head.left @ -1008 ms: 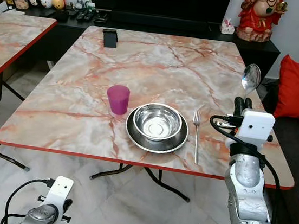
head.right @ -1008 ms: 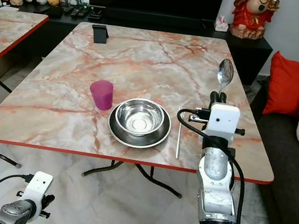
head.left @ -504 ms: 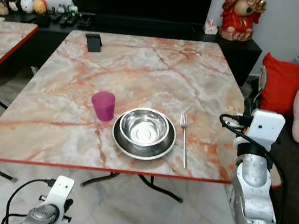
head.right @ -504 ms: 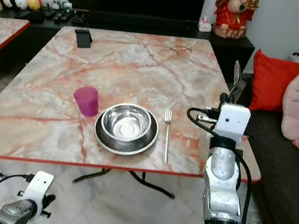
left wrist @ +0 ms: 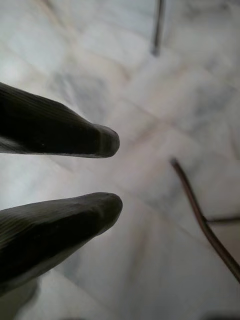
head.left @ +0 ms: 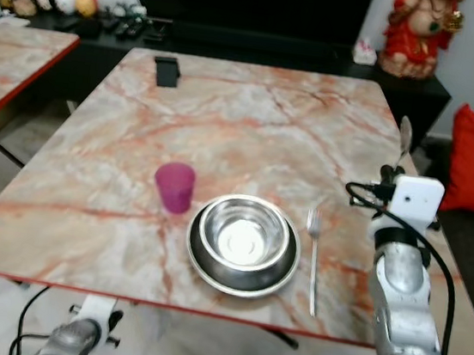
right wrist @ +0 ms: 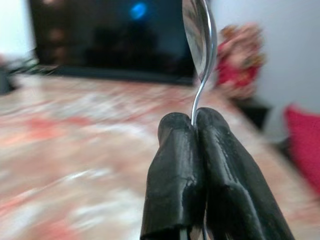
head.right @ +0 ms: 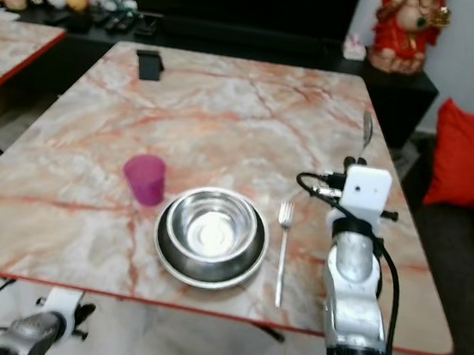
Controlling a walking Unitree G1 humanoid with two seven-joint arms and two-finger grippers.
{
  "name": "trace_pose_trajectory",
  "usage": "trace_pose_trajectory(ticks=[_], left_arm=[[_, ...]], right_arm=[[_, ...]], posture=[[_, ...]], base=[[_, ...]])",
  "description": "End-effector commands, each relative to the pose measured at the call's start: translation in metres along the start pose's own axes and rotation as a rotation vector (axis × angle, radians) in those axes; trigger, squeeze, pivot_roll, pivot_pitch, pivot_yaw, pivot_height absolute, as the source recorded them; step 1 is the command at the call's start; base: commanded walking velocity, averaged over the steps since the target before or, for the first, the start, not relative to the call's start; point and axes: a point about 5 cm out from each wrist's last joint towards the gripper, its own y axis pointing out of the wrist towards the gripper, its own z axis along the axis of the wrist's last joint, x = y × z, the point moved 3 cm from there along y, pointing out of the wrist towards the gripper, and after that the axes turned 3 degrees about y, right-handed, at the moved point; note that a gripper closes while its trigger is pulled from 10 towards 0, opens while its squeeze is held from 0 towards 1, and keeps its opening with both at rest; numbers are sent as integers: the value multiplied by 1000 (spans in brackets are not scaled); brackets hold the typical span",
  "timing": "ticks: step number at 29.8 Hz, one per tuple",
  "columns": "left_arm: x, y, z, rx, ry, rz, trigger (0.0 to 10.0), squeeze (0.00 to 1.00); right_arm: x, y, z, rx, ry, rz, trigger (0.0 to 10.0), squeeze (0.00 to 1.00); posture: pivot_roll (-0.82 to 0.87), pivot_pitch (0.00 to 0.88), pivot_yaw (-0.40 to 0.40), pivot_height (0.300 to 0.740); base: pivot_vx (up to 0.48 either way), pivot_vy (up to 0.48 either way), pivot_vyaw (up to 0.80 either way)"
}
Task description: Setting the table
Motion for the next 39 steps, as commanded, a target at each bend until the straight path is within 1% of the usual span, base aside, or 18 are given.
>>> trace_pose_trajectory(ticks=[1, 2, 3, 6, 10, 13, 14, 15, 16, 17, 18, 21, 24, 27, 35, 36, 38, 39], left_arm=[[4, 1, 2, -1, -11, -12, 10000, 0], [4, 1, 2, -1, -10, -13, 10000, 0], [4, 1, 2, -2, -10, -14, 10000, 0], [4, 1, 2, -2, -10, -14, 10000, 0], [4, 1, 2, -3, -8, -17, 10000, 0], [4, 1, 2, -5, -7, -19, 10000, 0], [4, 1, 2, -5, -7, -19, 10000, 0], [4, 1, 2, -6, -5, -20, 10000, 0], [4, 1, 1, -6, -4, -21, 10000, 0], [4, 1, 1, -6, -3, -22, 10000, 0], [4, 1, 1, -6, -3, -22, 10000, 0], [4, 1, 1, -7, -2, -23, 10000, 0], [5, 1, 1, -7, 0, -25, 10000, 0], [5, 1, 1, -7, -1, -25, 10000, 0], [5, 1, 2, -5, -9, -22, 10000, 0], [5, 1, 2, -6, -10, -22, 10000, 0], [5, 1, 2, -6, -10, -22, 10000, 0], [5, 1, 2, -6, -12, -20, 10000, 0]], right_arm=[[14, -2, -7, -109, -34, -40, 10000, 0], [15, -3, -11, -153, -29, -43, 10000, 0], [18, -6, -19, -224, 0, -57, 10000, 0], [22, -10, -23, -281, 22, -76, 10000, 0], [25, -15, -31, -382, 86, -87, 10000, 0], [23, -18, -39, -433, 113, -66, 10000, 0], [23, -18, -39, -433, 113, -66, 10000, 0], [23, -24, -49, -500, 132, -56, 10000, 0], [22, -27, -53, -527, 151, -51, 10000, 0], [17, -33, -60, -575, 200, -22, 10000, 0], [15, -35, -63, -593, 224, -8, 10000, 0], [13, -38, -65, -612, 244, 6, 10000, 0], [15, -45, -76, -660, 222, 15, 10000, 0], [16, -46, -77, -667, 227, 13, 10000, 0], [15, -44, -79, -675, 230, 39, 10000, 0], [14, -42, -77, -649, 235, 41, 10000, 0], [13, -40, -75, -632, 247, 45, 10000, 0], [10, -37, -72, -620, 267, 62, 10000, 0]], posture=[[-21, 0, 34, 740], [-21, 0, 34, 740], [-21, 0, 34, 740], [-22, 0, 33, 740], [-35, 0, 38, 740], [-35, 0, 38, 740], [-35, 0, 38, 740], [-34, 0, 37, 740], [-34, 0, 37, 740], [-34, 0, 37, 740], [-34, 0, 37, 740], [-41, 0, 38, 740], [-38, 0, 34, 740], [-38, 0, 33, 740], [-38, 0, 29, 740], [-38, 0, 29, 740], [-35, 0, 28, 740], [-35, 0, 28, 740]], base=[[0, 0, 0], [0, 0, 0], [0, 0, 0], [0, 0, 0], [0, 0, 0], [0, 0, 0], [0, 0, 0], [0, 0, 0], [0, 0, 0], [0, 0, 0], [0, 0, 0], [0, 0, 0], [0, 0, 0], [0, 0, 0], [0, 0, 0], [0, 0, 0], [0, 0, 0], [0, 0, 0]])
